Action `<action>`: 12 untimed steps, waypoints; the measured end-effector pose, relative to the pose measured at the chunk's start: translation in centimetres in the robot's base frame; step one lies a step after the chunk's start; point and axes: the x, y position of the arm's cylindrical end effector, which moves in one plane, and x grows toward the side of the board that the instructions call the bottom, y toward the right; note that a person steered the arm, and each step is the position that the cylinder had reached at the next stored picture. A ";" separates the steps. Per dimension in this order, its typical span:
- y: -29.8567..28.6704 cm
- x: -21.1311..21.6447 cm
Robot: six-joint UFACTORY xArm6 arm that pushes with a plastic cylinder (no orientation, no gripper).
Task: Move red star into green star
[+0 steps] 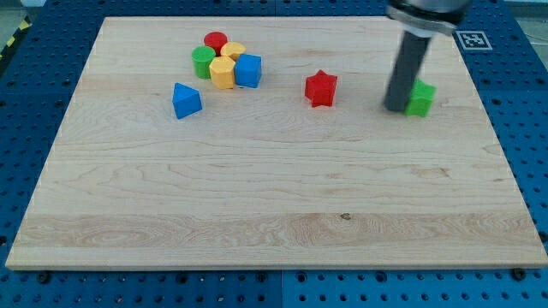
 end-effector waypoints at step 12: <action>-6.6 -4.8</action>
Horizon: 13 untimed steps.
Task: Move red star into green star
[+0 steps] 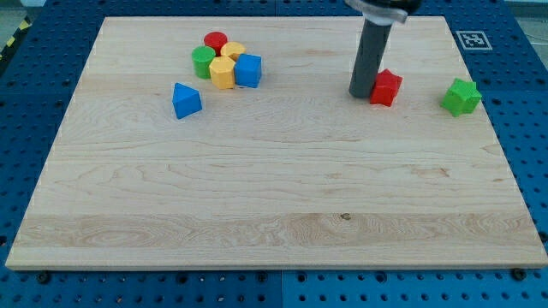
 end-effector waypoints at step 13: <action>1.0 5.0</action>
